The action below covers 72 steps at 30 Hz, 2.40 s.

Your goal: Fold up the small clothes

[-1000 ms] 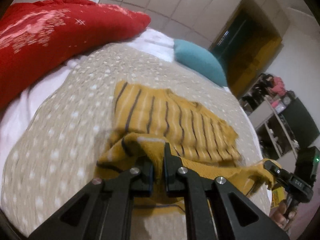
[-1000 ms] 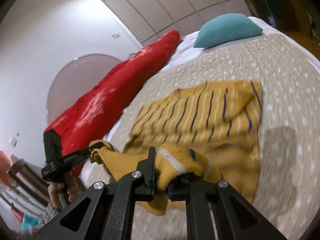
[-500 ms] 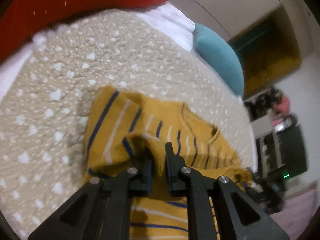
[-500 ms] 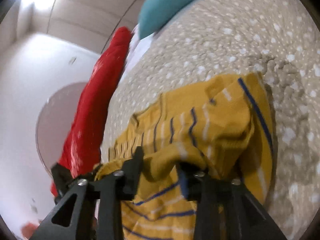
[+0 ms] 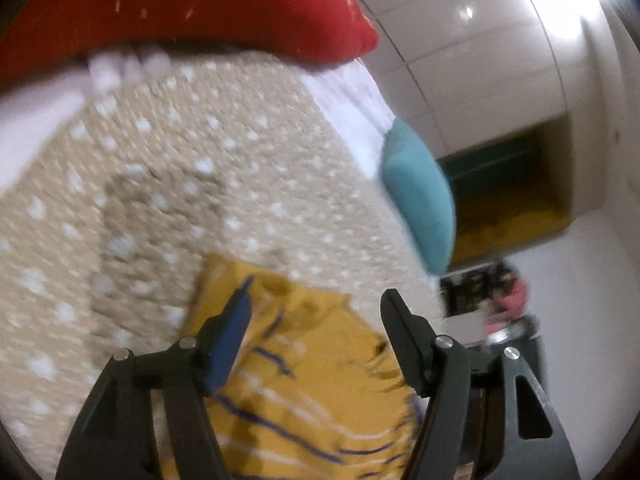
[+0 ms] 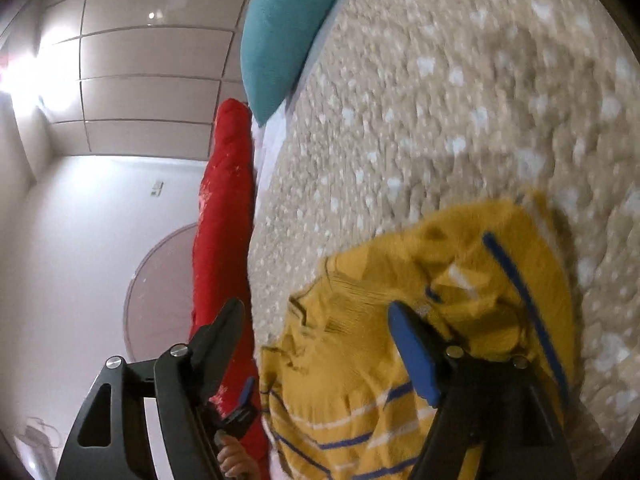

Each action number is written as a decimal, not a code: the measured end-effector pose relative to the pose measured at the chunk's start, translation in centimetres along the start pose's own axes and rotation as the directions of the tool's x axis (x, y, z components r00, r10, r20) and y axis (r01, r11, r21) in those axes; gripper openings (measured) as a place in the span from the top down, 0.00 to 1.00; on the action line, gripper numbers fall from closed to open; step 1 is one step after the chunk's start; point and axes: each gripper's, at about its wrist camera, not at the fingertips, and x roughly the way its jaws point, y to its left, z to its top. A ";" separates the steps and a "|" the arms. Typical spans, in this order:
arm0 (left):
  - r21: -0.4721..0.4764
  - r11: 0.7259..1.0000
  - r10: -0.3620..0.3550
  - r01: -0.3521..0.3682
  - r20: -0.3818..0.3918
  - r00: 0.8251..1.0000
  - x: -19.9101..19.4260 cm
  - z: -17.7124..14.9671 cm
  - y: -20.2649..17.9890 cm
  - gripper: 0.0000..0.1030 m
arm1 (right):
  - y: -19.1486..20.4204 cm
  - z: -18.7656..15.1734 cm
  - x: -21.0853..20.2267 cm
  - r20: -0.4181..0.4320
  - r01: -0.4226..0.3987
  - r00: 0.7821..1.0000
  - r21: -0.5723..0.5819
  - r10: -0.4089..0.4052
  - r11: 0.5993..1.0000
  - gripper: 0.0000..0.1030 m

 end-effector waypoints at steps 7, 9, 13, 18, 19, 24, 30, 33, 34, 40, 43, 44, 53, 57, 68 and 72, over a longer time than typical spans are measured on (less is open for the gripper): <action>0.285 0.939 0.200 -0.194 0.009 0.980 -4.1 -4.6 -1.6 0.35 | 2.5 -0.6 -5.9 0.106 0.229 0.972 -0.235 -0.210 0.945 0.20; 0.324 0.923 0.221 -0.209 0.003 0.975 -5.6 -6.6 -0.6 0.35 | 2.3 -2.4 -7.4 0.107 0.294 0.956 -0.300 -0.274 0.907 0.20; 0.358 0.903 0.258 -0.237 -0.012 0.966 -7.3 -10.4 1.8 0.34 | 0.3 -7.5 -9.7 0.057 0.318 0.945 -0.390 -0.321 0.864 0.20; 0.344 0.911 0.263 -0.229 -0.055 0.963 -9.1 -15.6 4.2 0.34 | -2.5 -12.2 -9.8 0.029 0.322 0.938 -0.436 -0.345 0.840 0.46; 0.334 0.916 0.259 -0.223 -0.067 0.964 -9.4 -16.4 4.6 0.34 | -2.9 -12.7 -9.3 -0.012 0.300 0.940 -0.441 -0.340 0.846 0.71; 0.355 0.909 0.255 -0.218 -0.062 0.965 -12.2 -19.8 4.7 0.34 | -3.4 -11.8 -10.7 0.121 0.457 0.884 -0.436 -0.452 0.776 0.90; 0.460 0.855 0.249 -0.239 0.040 0.968 -13.2 -21.3 2.1 0.32 | -1.1 -12.5 -14.0 0.256 0.548 0.836 -0.424 -0.485 0.721 0.59; 0.460 0.861 0.218 -0.219 0.055 0.974 -11.4 -20.9 1.0 0.28 | 2.2 -14.0 -14.5 0.299 0.505 0.863 -0.476 -0.407 0.720 0.59; 0.454 0.864 0.218 -0.218 0.053 0.974 -10.5 -20.8 0.7 0.28 | 3.1 -14.1 -13.8 0.294 0.493 0.870 -0.489 -0.396 0.719 0.59; 0.527 0.788 0.262 -0.320 0.184 0.947 -7.2 -21.5 -0.1 0.28 | 6.6 -13.9 -5.3 0.225 0.474 0.875 -0.570 -0.428 0.671 0.59; 0.554 0.775 0.240 -0.305 0.188 0.952 -6.9 -21.9 1.3 0.28 | 7.0 -11.9 0.8 0.195 0.515 0.843 -0.558 -0.501 0.651 0.59; 0.550 0.784 0.230 -0.288 0.173 0.958 -7.0 -21.7 1.8 0.28 | 6.8 -10.9 2.7 0.199 0.550 0.817 -0.553 -0.541 0.626 0.59; 0.474 0.865 0.109 -0.164 0.141 0.984 -9.8 -19.4 3.6 0.28 | 9.0 -9.6 7.8 0.299 0.690 0.692 -0.544 -0.658 0.478 0.49; 0.417 0.892 0.101 -0.173 0.190 0.977 -12.2 -18.3 4.8 0.25 | 13.3 -14.2 8.3 0.276 0.572 0.794 -0.642 -0.542 0.510 0.49; 0.283 0.942 0.122 -0.180 0.208 0.970 -15.1 -15.7 9.3 0.25 | 17.0 -26.0 26.6 0.182 0.428 0.728 -0.873 -0.661 0.231 0.51; 0.254 0.950 0.121 -0.180 0.232 0.965 -16.2 -15.3 10.3 0.25 | 16.8 -26.3 30.1 0.257 0.495 0.652 -0.857 -0.714 0.143 0.44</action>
